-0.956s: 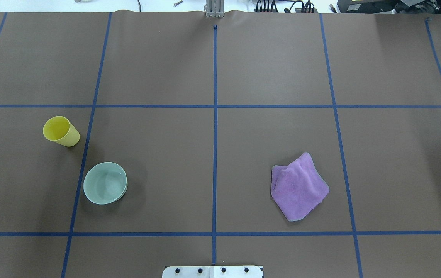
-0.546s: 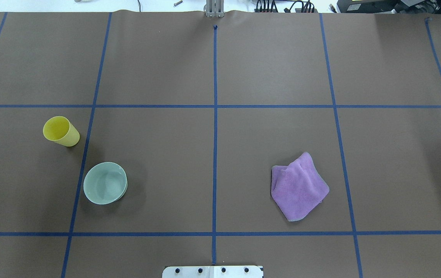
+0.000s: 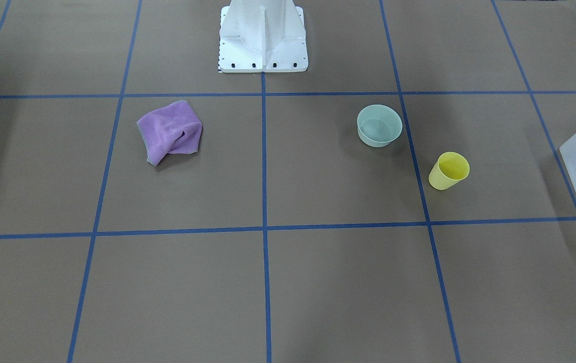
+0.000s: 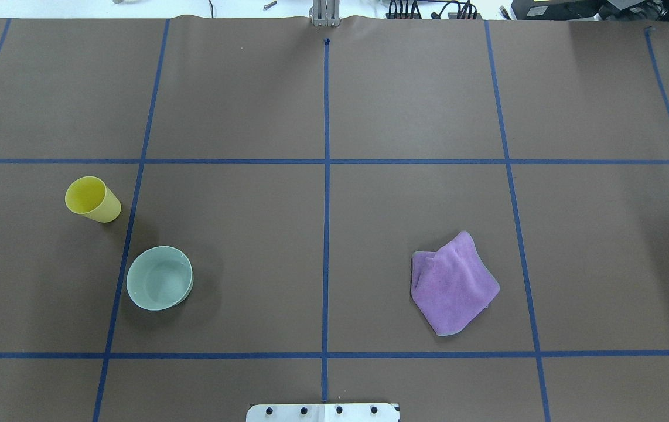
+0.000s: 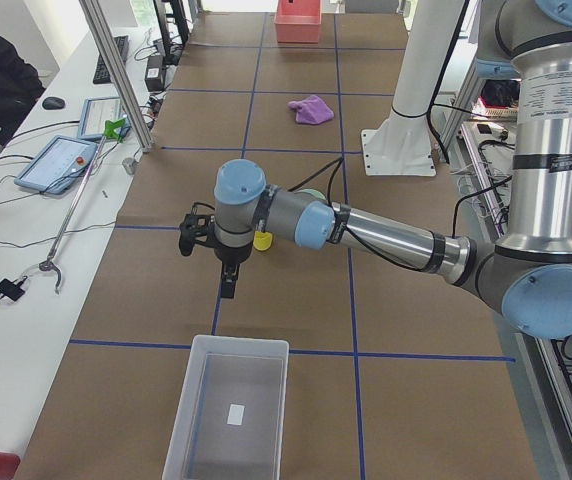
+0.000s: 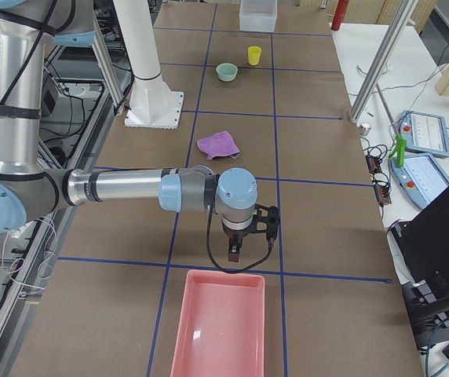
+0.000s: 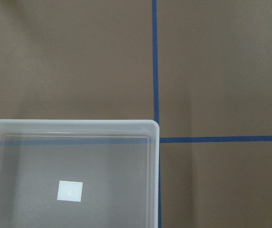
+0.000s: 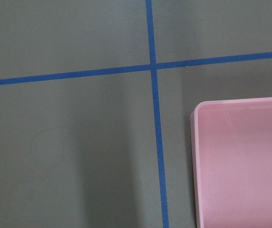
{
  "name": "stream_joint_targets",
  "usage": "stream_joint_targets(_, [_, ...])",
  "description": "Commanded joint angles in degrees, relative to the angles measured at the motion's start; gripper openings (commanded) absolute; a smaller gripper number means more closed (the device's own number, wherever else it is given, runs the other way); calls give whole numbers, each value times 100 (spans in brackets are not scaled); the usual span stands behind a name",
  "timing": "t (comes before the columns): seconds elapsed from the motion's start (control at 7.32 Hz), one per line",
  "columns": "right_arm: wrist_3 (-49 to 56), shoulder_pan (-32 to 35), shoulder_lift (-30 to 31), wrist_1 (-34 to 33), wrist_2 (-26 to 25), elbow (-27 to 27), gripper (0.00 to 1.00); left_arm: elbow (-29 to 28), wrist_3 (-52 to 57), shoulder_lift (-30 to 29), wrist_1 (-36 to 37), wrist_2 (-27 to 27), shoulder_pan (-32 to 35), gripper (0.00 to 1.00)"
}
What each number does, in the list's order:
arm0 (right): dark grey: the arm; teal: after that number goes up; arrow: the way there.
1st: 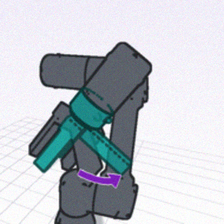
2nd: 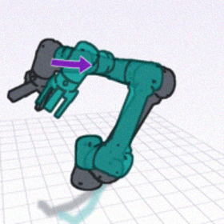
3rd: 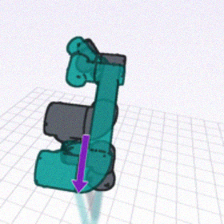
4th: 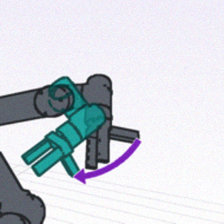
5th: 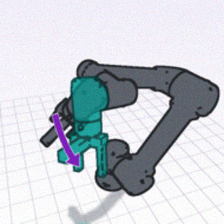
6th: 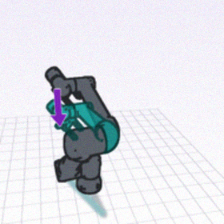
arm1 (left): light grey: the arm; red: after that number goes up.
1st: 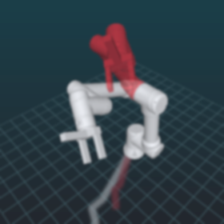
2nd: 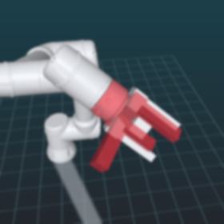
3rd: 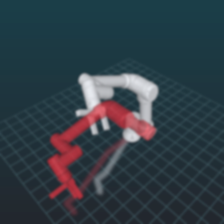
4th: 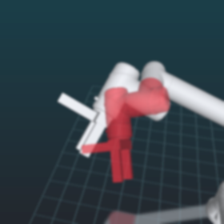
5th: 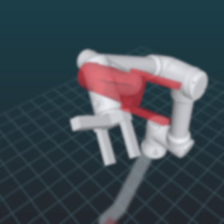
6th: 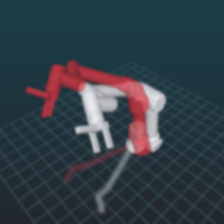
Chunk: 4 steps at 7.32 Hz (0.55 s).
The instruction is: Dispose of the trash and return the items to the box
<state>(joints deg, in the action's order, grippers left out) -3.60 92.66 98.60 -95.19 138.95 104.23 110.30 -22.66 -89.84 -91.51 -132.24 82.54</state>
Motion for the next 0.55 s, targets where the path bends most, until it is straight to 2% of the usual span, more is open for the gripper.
stream_joint_targets(0.0, [0,7,10,-9,9,19,100,360,-1384,-77,-146,-47,-912,98])
stream_joint_targets(0.14, [0,7,10,-9,9,27,100,160,-1887,-86,-722,-21,-1324,98])
stream_joint_targets(0.41, [0,7,18,-18,27,45,100,-812,-3289,-191,-2642,136,-1949,98])
